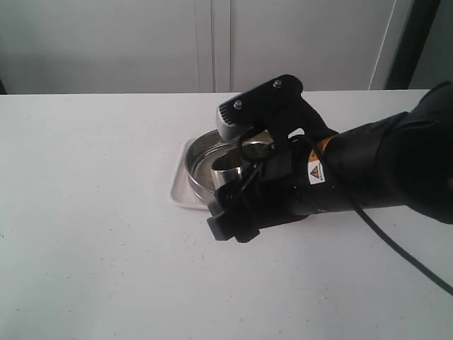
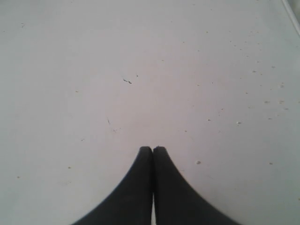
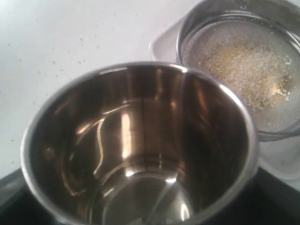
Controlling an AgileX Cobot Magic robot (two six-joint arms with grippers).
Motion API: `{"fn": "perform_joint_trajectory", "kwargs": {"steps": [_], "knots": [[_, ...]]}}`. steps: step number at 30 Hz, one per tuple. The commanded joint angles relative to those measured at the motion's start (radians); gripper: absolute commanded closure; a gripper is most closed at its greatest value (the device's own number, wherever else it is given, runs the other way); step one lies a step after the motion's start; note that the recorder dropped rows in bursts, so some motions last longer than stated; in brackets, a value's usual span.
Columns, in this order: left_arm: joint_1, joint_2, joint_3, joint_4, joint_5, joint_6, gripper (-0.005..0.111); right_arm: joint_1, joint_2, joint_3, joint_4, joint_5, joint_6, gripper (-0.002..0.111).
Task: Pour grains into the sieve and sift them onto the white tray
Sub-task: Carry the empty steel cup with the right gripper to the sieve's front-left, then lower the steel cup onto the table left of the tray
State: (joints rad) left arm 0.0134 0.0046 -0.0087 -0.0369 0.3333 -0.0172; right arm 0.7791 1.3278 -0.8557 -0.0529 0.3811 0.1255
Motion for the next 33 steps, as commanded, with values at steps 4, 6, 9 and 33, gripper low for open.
{"fn": "perform_joint_trajectory", "kwargs": {"steps": [4, 6, 9, 33], "knots": [[0.004, -0.005, 0.009, -0.006, 0.003, -0.002, 0.107, 0.017, -0.007, 0.053, 0.012, -0.271, -0.004, 0.108], [0.004, -0.005, 0.009, -0.006, 0.003, -0.002, 0.107, 0.017, -0.007, 0.105, 0.012, -0.381, -0.020, 0.108], [0.004, -0.005, 0.009, -0.006, 0.003, -0.002, 0.107, 0.017, -0.007, 0.180, 0.008, -0.496, -0.020, 0.108], [0.004, -0.005, 0.009, -0.006, 0.003, -0.002, 0.107, 0.017, 0.302, 0.414, -0.153, -1.292, 0.168, 0.108]]}}
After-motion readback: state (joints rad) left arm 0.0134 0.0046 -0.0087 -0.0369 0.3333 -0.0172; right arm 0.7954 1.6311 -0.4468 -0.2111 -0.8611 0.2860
